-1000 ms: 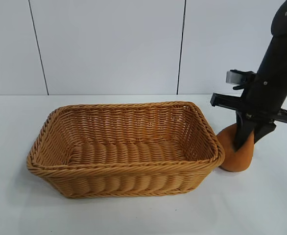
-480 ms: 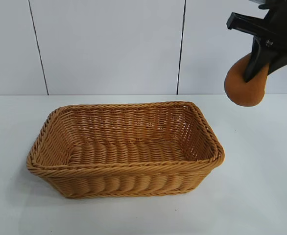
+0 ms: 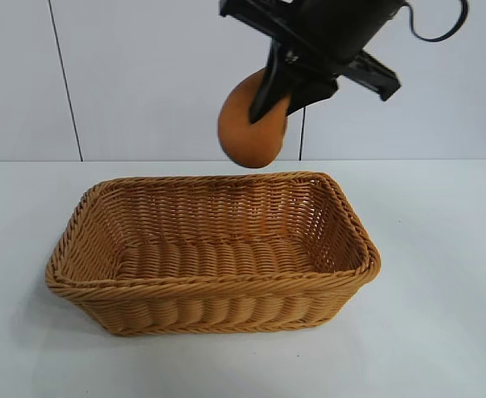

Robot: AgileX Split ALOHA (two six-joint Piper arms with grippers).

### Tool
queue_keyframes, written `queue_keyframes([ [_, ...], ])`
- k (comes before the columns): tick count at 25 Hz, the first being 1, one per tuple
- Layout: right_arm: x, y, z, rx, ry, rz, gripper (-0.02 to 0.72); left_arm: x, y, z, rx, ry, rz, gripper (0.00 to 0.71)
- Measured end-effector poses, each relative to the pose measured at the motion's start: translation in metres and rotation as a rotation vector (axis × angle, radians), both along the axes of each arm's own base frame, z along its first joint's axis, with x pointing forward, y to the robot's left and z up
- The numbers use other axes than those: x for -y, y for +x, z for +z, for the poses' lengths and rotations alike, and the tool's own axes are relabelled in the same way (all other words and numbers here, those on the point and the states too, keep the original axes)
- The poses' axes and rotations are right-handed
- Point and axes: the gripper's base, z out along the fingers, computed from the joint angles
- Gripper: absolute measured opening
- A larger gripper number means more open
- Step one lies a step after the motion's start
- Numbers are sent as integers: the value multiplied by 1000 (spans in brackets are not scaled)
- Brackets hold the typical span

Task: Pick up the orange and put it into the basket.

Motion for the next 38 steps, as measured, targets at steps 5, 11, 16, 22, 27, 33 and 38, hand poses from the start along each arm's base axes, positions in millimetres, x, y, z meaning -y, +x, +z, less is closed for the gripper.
queue_keyframes([
  [5, -2, 4, -36, -59, -44, -6, 60, 0, 0, 0, 0, 0, 0, 581],
  [11, -1, 3, -26, -35, -46, 8, 505, 0, 0, 0, 0, 0, 0, 581],
  [16, -2, 8, 14, -6, -75, 55, 603, 0, 0, 0, 0, 1, 1, 581],
  [22, 5, 19, 75, 7, -265, 118, 610, 0, 0, 0, 0, 1, 1, 581],
  [27, 31, 35, 100, 61, -400, 56, 610, 0, 0, 0, 0, 1, 1, 581],
  [33, 115, 73, 100, 29, -430, -147, 610, 0, 0, 0, 0, 1, 1, 581],
  [38, 192, 90, 100, -10, -440, -305, 610, 0, 0, 0, 0, 1, 1, 581],
])
